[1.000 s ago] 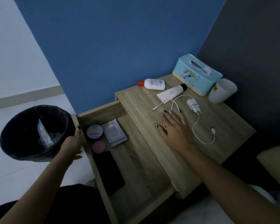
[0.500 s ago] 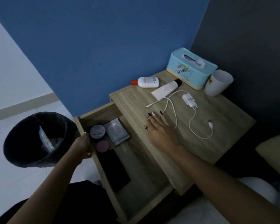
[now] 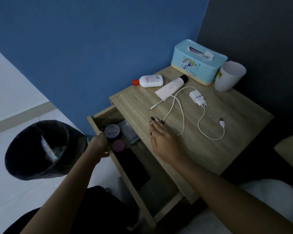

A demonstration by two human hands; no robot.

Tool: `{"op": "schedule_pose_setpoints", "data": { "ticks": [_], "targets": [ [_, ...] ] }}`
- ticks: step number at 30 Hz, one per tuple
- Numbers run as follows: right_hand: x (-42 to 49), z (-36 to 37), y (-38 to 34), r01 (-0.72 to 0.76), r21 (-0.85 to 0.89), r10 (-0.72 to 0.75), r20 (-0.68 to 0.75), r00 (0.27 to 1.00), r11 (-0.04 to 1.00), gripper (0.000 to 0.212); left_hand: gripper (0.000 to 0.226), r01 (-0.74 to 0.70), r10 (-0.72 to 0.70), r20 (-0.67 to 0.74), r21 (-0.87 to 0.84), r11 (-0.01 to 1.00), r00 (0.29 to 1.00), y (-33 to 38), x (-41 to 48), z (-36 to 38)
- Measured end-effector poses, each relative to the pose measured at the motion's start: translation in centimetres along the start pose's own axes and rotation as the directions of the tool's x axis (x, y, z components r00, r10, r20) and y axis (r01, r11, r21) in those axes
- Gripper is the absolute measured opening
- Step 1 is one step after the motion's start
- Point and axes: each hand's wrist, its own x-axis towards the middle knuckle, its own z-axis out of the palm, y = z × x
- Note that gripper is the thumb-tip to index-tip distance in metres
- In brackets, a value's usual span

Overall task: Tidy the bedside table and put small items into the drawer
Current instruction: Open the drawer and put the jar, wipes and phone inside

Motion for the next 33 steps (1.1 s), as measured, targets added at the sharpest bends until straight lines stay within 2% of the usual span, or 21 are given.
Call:
{"op": "schedule_pose_setpoints", "data": {
  "ticks": [15,24,28,30,33],
  "targets": [
    [0.0,0.2,-0.2,-0.018,0.069,0.020,-0.029,0.999,0.997,0.042,0.065,-0.035,0.037,0.025,-0.103,0.994,0.999,4.1,0.7,7.6],
    [-0.1,0.2,0.0,-0.028,0.086,0.027,0.005,1.000,0.996,0.041,0.064,-0.007,0.007,0.016,-0.009,1.000,1.000,5.6,1.9,10.4],
    [-0.2,0.2,0.0,-0.030,0.091,0.029,0.003,1.000,0.995,0.041,0.049,-0.035,0.042,-0.057,0.110,0.993,0.997,5.4,2.3,10.7],
    [-0.1,0.4,0.0,-0.027,0.084,0.028,-0.004,1.000,0.996,0.041,0.040,-0.112,0.146,-0.099,0.291,0.950,0.984,4.9,2.6,10.6],
    [-0.1,0.9,0.1,-0.030,0.094,0.031,-0.013,0.999,0.995,0.041,0.038,-0.194,0.391,-0.148,0.680,0.707,0.908,4.0,2.3,10.8]
  ]
}}
